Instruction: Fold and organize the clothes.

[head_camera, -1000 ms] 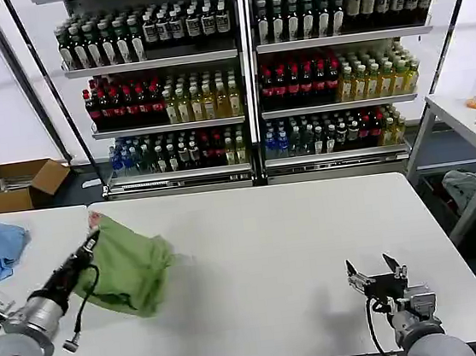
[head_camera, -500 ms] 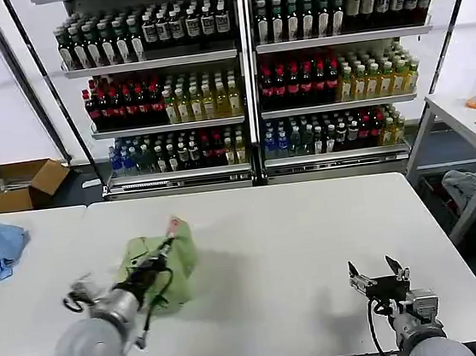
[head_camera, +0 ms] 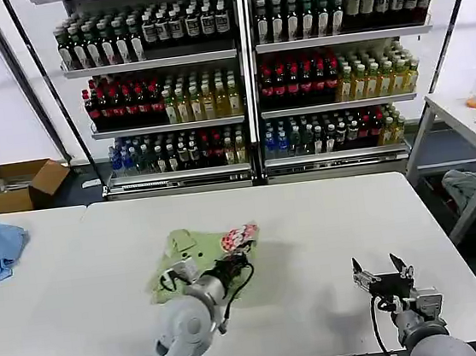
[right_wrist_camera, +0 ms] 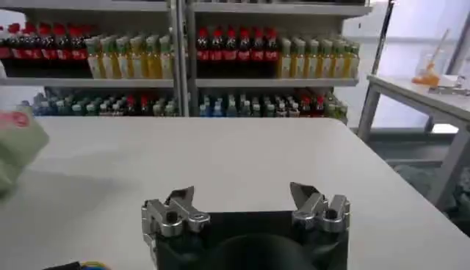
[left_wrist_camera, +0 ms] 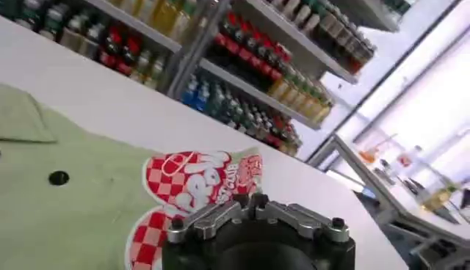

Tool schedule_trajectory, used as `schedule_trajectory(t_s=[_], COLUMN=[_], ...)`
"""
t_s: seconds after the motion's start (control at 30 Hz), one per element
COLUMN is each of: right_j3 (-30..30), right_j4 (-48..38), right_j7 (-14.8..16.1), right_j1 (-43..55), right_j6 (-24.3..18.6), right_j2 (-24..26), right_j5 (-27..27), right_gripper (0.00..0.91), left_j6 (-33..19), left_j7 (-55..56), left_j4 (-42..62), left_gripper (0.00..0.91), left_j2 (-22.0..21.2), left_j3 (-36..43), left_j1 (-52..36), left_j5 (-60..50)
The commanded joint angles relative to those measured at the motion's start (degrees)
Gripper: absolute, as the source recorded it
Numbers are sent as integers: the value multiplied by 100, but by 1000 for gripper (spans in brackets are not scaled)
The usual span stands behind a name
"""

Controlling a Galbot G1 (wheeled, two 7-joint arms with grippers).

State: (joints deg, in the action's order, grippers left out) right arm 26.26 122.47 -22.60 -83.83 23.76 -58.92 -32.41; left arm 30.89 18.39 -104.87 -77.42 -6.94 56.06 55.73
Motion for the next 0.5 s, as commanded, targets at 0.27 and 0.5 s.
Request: schedule_trajectory(t_s=[0.27,0.5], right_j3=[-164,-1004], right_j4=[26,14], right_j7=[195,28], right_j1=[199,956], right_j6=[-46,19], right_j2=[-31,-77], right_j5=[-187,-1247], right_gripper=[907,907], left_j6=[-617,-715], left_j7=[-935,-977], left_j4=[-1325,-1877], left_gripper=[907,907], left_j2=[181,502], left_j3=[77,-1292], left_j1=[565,1593], left_j5=[-118,-684])
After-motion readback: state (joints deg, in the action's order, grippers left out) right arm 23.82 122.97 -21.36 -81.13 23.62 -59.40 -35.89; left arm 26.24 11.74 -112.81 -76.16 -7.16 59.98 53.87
